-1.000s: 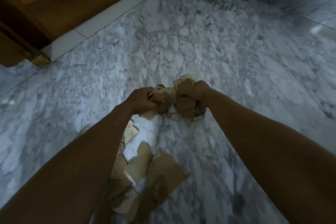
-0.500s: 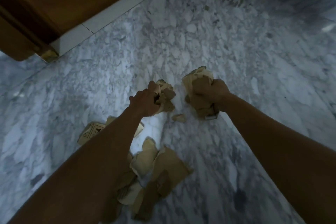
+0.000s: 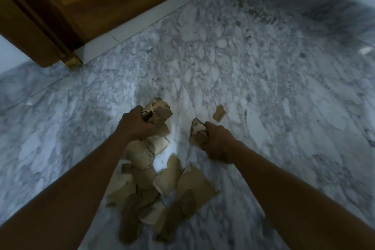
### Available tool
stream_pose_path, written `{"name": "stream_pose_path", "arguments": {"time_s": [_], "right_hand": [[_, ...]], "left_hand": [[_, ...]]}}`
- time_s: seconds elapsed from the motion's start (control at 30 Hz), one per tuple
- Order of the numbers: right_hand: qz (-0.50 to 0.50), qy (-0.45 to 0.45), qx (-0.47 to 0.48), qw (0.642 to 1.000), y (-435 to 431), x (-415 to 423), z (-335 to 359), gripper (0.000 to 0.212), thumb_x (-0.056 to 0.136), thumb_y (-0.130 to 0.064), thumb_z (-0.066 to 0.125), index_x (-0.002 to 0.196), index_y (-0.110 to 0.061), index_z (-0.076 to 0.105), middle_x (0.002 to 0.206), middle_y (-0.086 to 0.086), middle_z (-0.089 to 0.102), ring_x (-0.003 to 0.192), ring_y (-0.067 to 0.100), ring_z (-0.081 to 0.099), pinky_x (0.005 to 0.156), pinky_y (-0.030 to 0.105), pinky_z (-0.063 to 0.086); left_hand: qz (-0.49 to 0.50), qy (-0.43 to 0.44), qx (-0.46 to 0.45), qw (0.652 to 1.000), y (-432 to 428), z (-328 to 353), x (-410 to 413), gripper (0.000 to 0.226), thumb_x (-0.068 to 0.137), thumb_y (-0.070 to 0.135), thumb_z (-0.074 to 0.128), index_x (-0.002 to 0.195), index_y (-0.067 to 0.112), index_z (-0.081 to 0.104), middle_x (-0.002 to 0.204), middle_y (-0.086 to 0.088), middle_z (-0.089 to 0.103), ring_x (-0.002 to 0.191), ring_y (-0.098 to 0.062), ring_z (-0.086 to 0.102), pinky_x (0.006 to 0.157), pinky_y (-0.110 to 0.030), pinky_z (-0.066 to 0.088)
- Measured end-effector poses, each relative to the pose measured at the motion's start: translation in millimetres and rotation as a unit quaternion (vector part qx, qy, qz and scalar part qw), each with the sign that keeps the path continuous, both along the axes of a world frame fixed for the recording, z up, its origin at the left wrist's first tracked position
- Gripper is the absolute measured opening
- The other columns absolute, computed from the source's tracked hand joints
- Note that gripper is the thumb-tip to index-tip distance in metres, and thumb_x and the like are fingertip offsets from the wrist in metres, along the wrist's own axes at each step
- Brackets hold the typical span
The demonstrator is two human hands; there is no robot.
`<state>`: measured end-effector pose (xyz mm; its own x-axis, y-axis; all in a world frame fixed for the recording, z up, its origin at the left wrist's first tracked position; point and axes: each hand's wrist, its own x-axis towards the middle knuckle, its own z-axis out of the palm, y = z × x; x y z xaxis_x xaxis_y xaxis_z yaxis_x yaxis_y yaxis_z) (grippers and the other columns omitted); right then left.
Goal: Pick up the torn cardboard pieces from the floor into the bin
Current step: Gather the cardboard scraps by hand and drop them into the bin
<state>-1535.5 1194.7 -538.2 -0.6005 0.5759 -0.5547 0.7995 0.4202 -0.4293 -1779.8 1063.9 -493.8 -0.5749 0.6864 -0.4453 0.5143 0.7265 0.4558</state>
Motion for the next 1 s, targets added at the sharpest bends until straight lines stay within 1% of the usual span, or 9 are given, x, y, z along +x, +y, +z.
{"name": "stream_pose_path", "arguments": {"time_s": [0.13,0.3,0.37,0.43,0.53,0.63,0.8,0.93,1.0], "right_hand": [[-0.109,0.006,-0.070,0.992,36,-2,2,0.086,0.088,-0.046,0.068,0.151,-0.004,0.028,0.146,0.018,0.045,0.130,0.036,0.048,0.098,0.039,0.043],[-0.275,0.069,-0.044,0.958,69,0,5,0.069,0.086,-0.055,0.063,0.126,0.001,0.058,0.119,0.017,0.062,0.106,0.034,0.060,0.085,0.041,0.052],[-0.264,0.013,-0.011,0.964,66,-7,-3,0.077,0.085,-0.064,0.054,0.130,-0.002,0.053,0.129,0.019,0.054,0.118,0.036,0.051,0.097,0.045,0.046],[-0.250,-0.015,0.038,0.967,57,-14,-13,0.073,0.089,-0.062,0.046,0.135,-0.005,0.049,0.138,0.020,0.043,0.128,0.040,0.041,0.105,0.048,0.037],[-0.256,0.051,0.078,0.962,47,-15,-21,0.067,0.085,-0.060,0.041,0.123,-0.006,0.055,0.126,0.019,0.055,0.115,0.040,0.053,0.094,0.043,0.045],[-0.256,0.057,0.081,0.961,44,-15,-22,0.049,0.092,-0.049,0.049,0.118,-0.008,0.052,0.119,0.017,0.057,0.108,0.037,0.057,0.084,0.038,0.044],[-0.240,0.093,0.092,0.962,37,-17,-13,0.038,0.095,-0.046,0.049,0.109,-0.012,0.045,0.110,0.017,0.058,0.095,0.036,0.057,0.076,0.038,0.043],[-0.259,0.135,0.047,0.955,34,-14,-2,0.057,0.092,-0.041,0.061,0.137,-0.015,0.038,0.118,0.014,0.061,0.103,0.036,0.060,0.084,0.042,0.051],[-0.242,0.096,0.052,0.964,36,-11,-1,0.052,0.093,-0.044,0.059,0.129,-0.006,0.052,0.119,0.019,0.063,0.106,0.037,0.060,0.084,0.039,0.050]], "left_hand": [[-0.041,-0.046,-0.061,0.996,-15,19,-23,0.047,0.060,0.030,0.077,0.099,0.009,0.063,0.095,-0.013,0.065,0.078,-0.025,0.060,0.063,-0.032,0.045],[-0.102,-0.141,-0.094,0.980,-24,10,-4,0.035,0.062,0.028,0.084,0.092,0.017,0.071,0.093,-0.010,0.070,0.082,-0.022,0.066,0.070,-0.038,0.055],[-0.149,-0.071,-0.128,0.978,-19,-12,13,0.051,0.060,0.039,0.076,0.106,0.019,0.066,0.119,-0.015,0.065,0.110,-0.030,0.060,0.092,-0.047,0.052],[-0.209,0.040,-0.177,0.961,-20,-36,29,0.069,0.072,0.046,0.072,0.135,0.029,0.049,0.144,-0.012,0.044,0.137,-0.035,0.034,0.109,-0.048,0.035],[-0.195,0.112,-0.166,0.960,-17,-42,43,0.074,0.079,0.046,0.068,0.144,0.033,0.036,0.146,-0.010,0.031,0.135,-0.038,0.032,0.105,-0.054,0.034],[-0.239,0.163,-0.157,0.944,-14,-37,51,0.063,0.080,0.046,0.066,0.135,0.022,0.045,0.136,-0.012,0.041,0.126,-0.037,0.041,0.099,-0.052,0.037],[-0.249,0.148,-0.093,0.953,-8,-35,57,0.045,0.080,0.041,0.064,0.118,0.020,0.049,0.120,-0.006,0.050,0.112,-0.032,0.050,0.088,-0.045,0.037],[-0.247,0.172,-0.011,0.954,-3,-35,55,0.033,0.079,0.039,0.062,0.104,0.022,0.048,0.106,-0.002,0.057,0.103,-0.030,0.052,0.081,-0.041,0.032],[-0.246,0.164,0.007,0.955,-3,-33,54,0.032,0.078,0.039,0.063,0.101,0.023,0.047,0.099,0.000,0.060,0.100,-0.030,0.055,0.082,-0.042,0.033]]}}
